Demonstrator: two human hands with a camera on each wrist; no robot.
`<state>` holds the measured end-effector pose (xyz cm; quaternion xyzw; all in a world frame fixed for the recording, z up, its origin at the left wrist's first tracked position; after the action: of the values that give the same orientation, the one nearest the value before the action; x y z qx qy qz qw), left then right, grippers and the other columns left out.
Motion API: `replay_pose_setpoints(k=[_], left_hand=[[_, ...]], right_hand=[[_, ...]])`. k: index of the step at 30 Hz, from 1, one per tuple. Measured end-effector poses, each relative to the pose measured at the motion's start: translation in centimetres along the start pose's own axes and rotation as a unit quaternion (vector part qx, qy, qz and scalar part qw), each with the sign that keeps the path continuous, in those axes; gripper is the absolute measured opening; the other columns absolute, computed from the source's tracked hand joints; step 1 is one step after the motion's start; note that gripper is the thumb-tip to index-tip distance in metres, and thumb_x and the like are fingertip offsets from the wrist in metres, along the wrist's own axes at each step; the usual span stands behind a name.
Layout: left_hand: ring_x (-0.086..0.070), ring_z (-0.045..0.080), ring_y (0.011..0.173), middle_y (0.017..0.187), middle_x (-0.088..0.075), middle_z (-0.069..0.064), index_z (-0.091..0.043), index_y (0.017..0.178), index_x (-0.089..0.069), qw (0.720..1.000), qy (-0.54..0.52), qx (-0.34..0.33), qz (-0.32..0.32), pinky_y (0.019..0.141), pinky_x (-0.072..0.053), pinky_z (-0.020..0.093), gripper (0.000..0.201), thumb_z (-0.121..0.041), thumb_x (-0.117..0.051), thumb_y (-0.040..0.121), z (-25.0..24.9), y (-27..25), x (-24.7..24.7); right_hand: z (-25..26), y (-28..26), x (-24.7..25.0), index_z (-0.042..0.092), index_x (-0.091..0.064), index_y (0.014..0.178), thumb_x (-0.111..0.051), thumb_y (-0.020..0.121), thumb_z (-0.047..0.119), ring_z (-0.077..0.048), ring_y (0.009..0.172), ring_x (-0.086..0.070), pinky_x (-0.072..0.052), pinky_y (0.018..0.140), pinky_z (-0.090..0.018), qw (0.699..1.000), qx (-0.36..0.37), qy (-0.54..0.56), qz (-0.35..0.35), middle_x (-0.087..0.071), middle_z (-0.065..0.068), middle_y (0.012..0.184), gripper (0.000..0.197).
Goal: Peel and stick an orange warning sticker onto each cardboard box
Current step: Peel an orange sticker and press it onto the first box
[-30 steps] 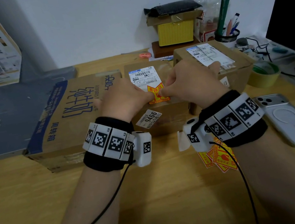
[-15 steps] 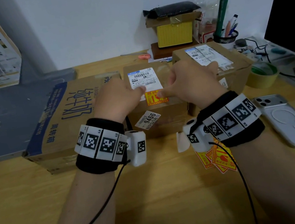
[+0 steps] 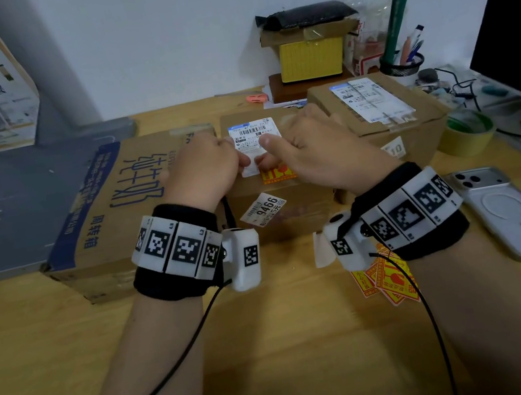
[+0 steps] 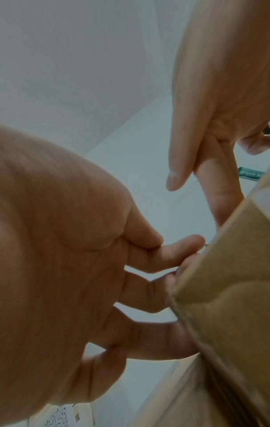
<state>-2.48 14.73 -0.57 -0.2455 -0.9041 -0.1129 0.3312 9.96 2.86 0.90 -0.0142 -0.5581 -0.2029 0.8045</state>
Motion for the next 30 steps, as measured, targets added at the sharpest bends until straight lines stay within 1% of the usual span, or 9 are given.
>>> replay_pose_setpoints(k=[4,8,11,13,15,18,24,28,30], left_hand=[[-0.068,0.024,0.106,0.074,-0.077,-0.016,-0.054,0.060,-0.073,1.000,-0.012,0.016,-0.005,0.111,-0.040,0.051,0.041,-0.037,-0.039,0.076,-0.33,-0.45,-0.12],[-0.070,0.023,0.103,0.080,-0.078,-0.010,-0.032,0.056,-0.076,0.999,-0.028,0.012,-0.009,0.108,-0.044,0.051,0.045,-0.037,-0.040,0.082,-0.26,-0.39,-0.24],[-0.069,0.027,0.107,0.094,-0.079,-0.001,-0.039,0.055,-0.075,1.000,-0.021,0.007,-0.003,0.108,-0.044,0.051,0.045,-0.039,-0.037,0.078,-0.34,-0.52,-0.32],[-0.067,0.029,0.111,0.100,-0.079,0.004,-0.030,0.057,-0.075,1.000,-0.015,0.006,-0.005,0.109,-0.043,0.052,0.042,-0.037,-0.036,0.071,-0.51,-0.61,-0.40],[-0.066,0.029,0.112,0.101,-0.078,0.005,-0.028,0.063,-0.072,1.000,-0.005,0.004,-0.008,0.109,-0.042,0.052,0.039,-0.037,-0.035,0.071,-0.55,-0.62,-0.49],[-0.065,0.029,0.112,0.098,-0.078,0.001,-0.030,0.061,-0.071,1.000,-0.004,0.000,-0.008,0.111,-0.040,0.054,0.039,-0.038,-0.035,0.073,-0.40,-0.50,-0.51],[-0.066,0.029,0.112,0.095,-0.078,-0.003,-0.031,0.059,-0.074,1.000,-0.001,0.004,-0.009,0.111,-0.039,0.057,0.042,-0.038,-0.035,0.076,-0.22,-0.35,-0.52],[-0.065,0.026,0.110,0.093,-0.077,-0.007,-0.028,0.067,-0.075,1.000,0.011,0.004,-0.014,0.110,-0.040,0.056,0.042,-0.039,-0.035,0.076,-0.37,-0.53,-0.53],[-0.066,0.026,0.109,0.096,-0.077,-0.005,-0.029,0.065,-0.074,1.000,0.014,0.005,-0.012,0.109,-0.041,0.056,0.041,-0.039,-0.036,0.076,-0.41,-0.61,-0.48]], right_hand=[[0.02,0.00,0.08,0.038,-0.083,0.099,-0.037,0.108,0.050,-0.025,0.127,-0.046,-0.034,0.106,-0.052,1.000,0.002,-0.011,0.016,-0.069,-0.005,0.110,0.049],[0.08,-0.18,0.63,0.033,-0.085,0.086,-0.040,0.108,0.043,-0.017,0.109,-0.048,-0.034,0.109,-0.052,1.000,-0.002,-0.006,0.029,-0.062,0.014,0.077,0.050],[0.16,-0.22,0.68,0.030,-0.086,0.082,-0.042,0.106,0.042,-0.013,0.094,-0.047,-0.036,0.109,-0.052,1.000,-0.002,-0.003,0.028,-0.055,0.012,0.066,0.051],[0.18,-0.23,0.60,0.032,-0.086,0.085,-0.041,0.106,0.046,-0.015,0.100,-0.050,-0.036,0.108,-0.054,1.000,-0.006,-0.009,0.021,-0.061,0.006,0.074,0.052],[0.17,-0.17,0.34,0.033,-0.085,0.093,-0.037,0.106,0.052,-0.022,0.120,-0.050,-0.035,0.108,-0.055,0.999,-0.020,-0.025,0.026,-0.070,-0.004,0.100,0.053],[0.19,-0.01,-0.11,0.027,-0.083,0.100,-0.035,0.105,0.055,-0.026,0.134,-0.043,-0.033,0.107,-0.052,0.997,-0.033,-0.057,0.027,-0.067,-0.008,0.122,0.056],[-0.02,-0.09,0.71,0.027,-0.086,0.086,-0.042,0.101,0.049,-0.018,0.119,-0.050,-0.033,0.110,-0.052,0.998,-0.043,-0.033,0.035,-0.073,0.003,0.101,0.051],[-0.25,-0.21,0.56,0.029,-0.081,0.106,-0.038,0.103,0.055,-0.022,0.130,-0.042,-0.026,0.109,-0.054,0.995,-0.066,-0.068,0.014,-0.070,0.002,0.114,0.050],[-0.22,-0.25,0.67,0.028,-0.081,0.104,-0.040,0.102,0.054,-0.022,0.129,-0.042,-0.027,0.109,-0.053,0.996,-0.067,-0.063,0.015,-0.069,0.002,0.108,0.049]])
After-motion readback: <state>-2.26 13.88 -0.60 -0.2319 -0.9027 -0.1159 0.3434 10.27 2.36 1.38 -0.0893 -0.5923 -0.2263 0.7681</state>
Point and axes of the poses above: each hand's wrist, its own y-axis towards the middle knuckle, its own x-axis out of the back of the hand, z = x × y, the point moved 1 cm from there along y, towards the middle knuckle
